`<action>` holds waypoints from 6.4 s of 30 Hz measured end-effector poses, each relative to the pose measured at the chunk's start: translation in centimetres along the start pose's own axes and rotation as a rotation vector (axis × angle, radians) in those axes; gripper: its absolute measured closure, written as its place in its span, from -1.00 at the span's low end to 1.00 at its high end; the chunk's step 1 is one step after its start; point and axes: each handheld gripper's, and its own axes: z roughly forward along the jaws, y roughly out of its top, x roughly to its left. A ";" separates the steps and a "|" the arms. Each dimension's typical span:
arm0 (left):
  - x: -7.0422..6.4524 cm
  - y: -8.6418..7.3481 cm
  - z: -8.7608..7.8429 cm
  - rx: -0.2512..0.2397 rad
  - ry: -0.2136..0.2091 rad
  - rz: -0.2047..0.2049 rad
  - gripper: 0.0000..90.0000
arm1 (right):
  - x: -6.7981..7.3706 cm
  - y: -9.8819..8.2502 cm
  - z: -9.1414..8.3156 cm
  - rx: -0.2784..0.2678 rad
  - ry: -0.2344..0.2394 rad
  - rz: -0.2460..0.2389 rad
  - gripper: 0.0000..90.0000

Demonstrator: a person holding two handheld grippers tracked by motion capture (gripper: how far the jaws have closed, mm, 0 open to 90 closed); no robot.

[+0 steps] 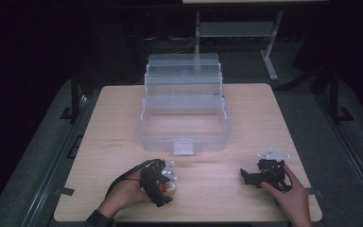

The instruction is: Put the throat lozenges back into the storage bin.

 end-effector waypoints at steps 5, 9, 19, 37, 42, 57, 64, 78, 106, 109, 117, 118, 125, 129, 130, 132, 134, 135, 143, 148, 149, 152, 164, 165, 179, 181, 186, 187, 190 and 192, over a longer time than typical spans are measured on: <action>0.1 0.0 0.3 0.017 0.002 0.005 -0.71 | 0.0 0.0 0.0 0.000 0.000 0.000 -1.00; 0.1 0.0 0.3 0.023 0.003 0.006 -0.69 | 0.0 0.0 0.0 0.000 0.000 0.000 -1.00; 0.1 -0.1 0.3 0.018 0.005 0.002 -0.59 | 0.0 0.0 0.0 0.000 0.000 0.000 -1.00; 0.4 -0.3 0.1 0.016 -0.012 -0.015 -0.56 | 0.0 0.0 0.0 0.000 0.000 0.000 -1.00; 0.6 -0.5 0.0 0.018 -0.017 -0.031 -0.56 | 0.0 0.0 0.0 0.000 0.000 0.000 -1.00; 0.7 -0.4 -0.9 0.000 -0.015 -0.049 -0.56 | 0.0 0.0 0.0 0.000 0.000 0.000 -1.00; 0.8 -0.2 -1.3 -0.003 -0.015 -0.049 -0.56 | 0.0 0.0 0.0 0.000 0.000 0.000 -1.00; 1.6 0.2 -2.8 -0.024 0.005 -0.052 -0.56 | 0.0 0.0 0.0 0.000 0.000 0.000 -1.00; 3.6 1.4 -4.2 -0.040 0.014 -0.061 -0.56 | 0.0 0.0 0.0 0.000 0.000 0.000 -1.00; 3.8 1.5 -4.3 -0.042 0.018 -0.065 -0.56 | 0.0 0.0 0.0 0.000 0.000 -0.001 -1.00; 4.3 1.8 -4.9 -0.052 0.025 -0.072 -0.56 | 0.0 0.0 0.0 0.000 0.000 0.000 -1.00; 4.4 1.8 -5.0 -0.052 0.025 -0.072 -0.56 | 0.0 0.0 0.0 0.000 0.000 0.000 -1.00; 4.9 2.1 -5.6 -0.062 0.026 -0.082 -0.56 | 0.0 0.0 0.0 0.000 0.000 0.000 -1.00; 5.2 2.2 -5.9 -0.064 0.025 -0.087 -0.56 | 0.0 0.0 0.0 0.000 0.000 0.000 -1.00; 5.2 2.3 -6.0 -0.063 0.025 -0.088 -0.56 | 0.0 0.0 0.0 0.000 0.000 0.000 -1.00; 5.3 2.4 -6.1 -0.067 0.024 -0.096 -0.56 | 0.0 0.0 0.0 0.000 0.000 0.000 -1.00; 5.6 2.6 -6.4 -0.071 0.024 -0.096 -0.56 | 0.0 0.0 0.0 0.000 0.000 0.000 -1.00; 5.6 2.6 -6.4 -0.071 0.024 -0.096 -0.56 | 0.0 0.0 0.0 0.000 0.000 0.000 -1.00; 6.2 3.0 -7.1 -0.069 0.028 -0.099 -0.56 | 0.0 0.0 0.0 0.001 0.002 0.001 -1.00; 6.5 3.3 -7.7 -0.067 0.034 -0.098 -0.56 | 0.0 0.0 0.0 0.000 0.002 0.000 -1.00; 6.5 3.3 -7.8 -0.070 0.034 -0.100 -0.56 | 0.0 0.0 0.0 0.000 0.002 0.000 -1.00; 6.8 3.5 -8.3 -0.077 0.033 -0.105 -0.56 | 0.0 0.0 0.0 -0.001 0.002 -0.001 -1.00; 7.8 4.2 -9.6 -0.091 0.042 -0.114 -0.56 | 0.0 0.0 0.0 -0.001 0.000 -0.002 -1.00; 7.9 4.2 -9.7 -0.090 0.043 -0.115 -0.56 | 0.0 0.0 0.0 -0.002 0.000 -0.002 -1.00; 9.1 4.8 -10.6 -0.095 0.058 -0.135 -0.56 | 0.0 0.0 0.0 0.000 0.001 0.000 -1.00; 9.3 5.0 -10.8 -0.093 0.060 -0.134 -0.56 | 0.0 0.0 0.0 0.000 0.001 0.001 -1.00; 9.7 5.1 -11.0 -0.094 0.067 -0.151 -0.56 | 0.0 0.0 0.0 0.000 0.002 0.000 -1.00; 9.9 5.1 -11.0 -0.096 0.072 -0.151 -0.56 | 0.0 0.0 0.0 0.000 0.001 0.000 -1.00; 10.2 5.2 -11.1 -0.096 0.079 -0.159 -0.56 | 0.0 0.0 0.0 0.000 0.002 0.001 -1.00; 10.4 5.2 -11.3 -0.094 0.084 -0.169 -0.56 | 0.0 0.0 0.0 0.000 0.001 0.000 -1.00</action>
